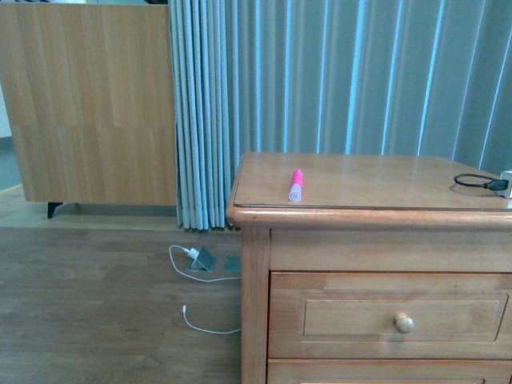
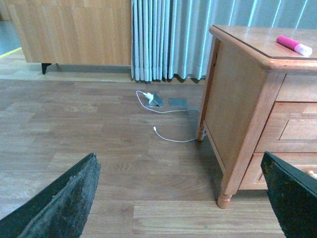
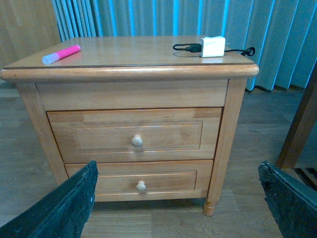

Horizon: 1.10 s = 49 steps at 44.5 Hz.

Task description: Place pink marker in drawer with both arms

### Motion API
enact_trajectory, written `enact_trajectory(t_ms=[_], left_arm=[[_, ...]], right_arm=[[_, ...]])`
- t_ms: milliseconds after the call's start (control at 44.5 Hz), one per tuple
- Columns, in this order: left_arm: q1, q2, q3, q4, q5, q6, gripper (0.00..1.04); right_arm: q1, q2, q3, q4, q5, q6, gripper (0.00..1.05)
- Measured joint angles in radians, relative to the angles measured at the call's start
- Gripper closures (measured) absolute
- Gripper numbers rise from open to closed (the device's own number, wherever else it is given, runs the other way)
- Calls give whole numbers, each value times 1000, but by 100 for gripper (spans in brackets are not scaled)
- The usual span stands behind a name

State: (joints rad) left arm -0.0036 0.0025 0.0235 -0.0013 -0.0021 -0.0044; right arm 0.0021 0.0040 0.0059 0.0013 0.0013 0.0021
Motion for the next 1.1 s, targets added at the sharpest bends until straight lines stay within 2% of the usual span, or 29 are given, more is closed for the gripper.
enact_trajectory(t_ms=[494, 561, 629, 943, 1011, 1101], left_arm=[[0, 0, 0, 0, 0, 0, 6], [0, 0, 0, 0, 0, 0, 6], [0, 0, 0, 0, 0, 0, 6], [0, 0, 0, 0, 0, 0, 6], [0, 0, 0, 0, 0, 0, 6], [0, 0, 0, 0, 0, 0, 6]], right_arm=[[1, 3, 1, -6, 8, 5, 8], [7, 48, 31, -100, 36, 79, 8], [16, 126, 37, -93, 50, 143, 8], [101, 731, 135, 391, 51, 180, 8], [119, 965, 190, 536, 46, 169, 8], [142, 1169, 249, 645, 50, 139, 8]])
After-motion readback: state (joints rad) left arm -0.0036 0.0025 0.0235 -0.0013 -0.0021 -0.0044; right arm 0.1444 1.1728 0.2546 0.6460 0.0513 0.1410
